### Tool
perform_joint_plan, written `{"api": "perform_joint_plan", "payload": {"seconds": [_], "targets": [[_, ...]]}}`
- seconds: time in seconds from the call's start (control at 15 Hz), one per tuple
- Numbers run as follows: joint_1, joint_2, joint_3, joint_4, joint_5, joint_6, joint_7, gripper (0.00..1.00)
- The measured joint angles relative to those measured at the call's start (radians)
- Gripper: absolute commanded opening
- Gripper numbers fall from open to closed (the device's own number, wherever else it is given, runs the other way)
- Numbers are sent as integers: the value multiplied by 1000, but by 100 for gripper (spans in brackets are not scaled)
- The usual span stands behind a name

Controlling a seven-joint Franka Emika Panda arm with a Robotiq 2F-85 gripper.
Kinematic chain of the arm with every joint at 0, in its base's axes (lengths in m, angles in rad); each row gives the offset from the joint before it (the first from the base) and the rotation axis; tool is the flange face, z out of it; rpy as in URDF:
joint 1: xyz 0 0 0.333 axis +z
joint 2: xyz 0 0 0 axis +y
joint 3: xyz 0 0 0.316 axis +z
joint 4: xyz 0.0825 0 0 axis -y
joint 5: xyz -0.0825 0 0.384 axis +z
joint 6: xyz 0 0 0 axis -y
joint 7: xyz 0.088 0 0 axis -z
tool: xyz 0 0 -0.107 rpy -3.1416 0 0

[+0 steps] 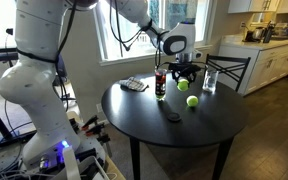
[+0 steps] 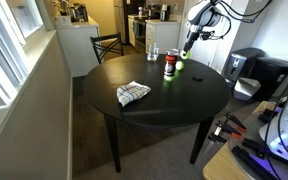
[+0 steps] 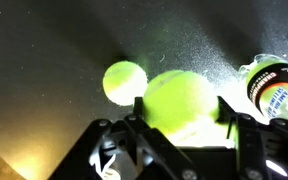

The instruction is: Put the tennis ball in the container

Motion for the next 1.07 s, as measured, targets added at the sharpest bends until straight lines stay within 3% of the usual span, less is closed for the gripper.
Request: {"api": "perform_joint_plan", "payload": {"seconds": [0.53, 1.07], "targets": [[38, -90, 11, 4, 31, 18, -71, 43], [76, -109, 96, 24, 171, 93, -241, 43]]}}
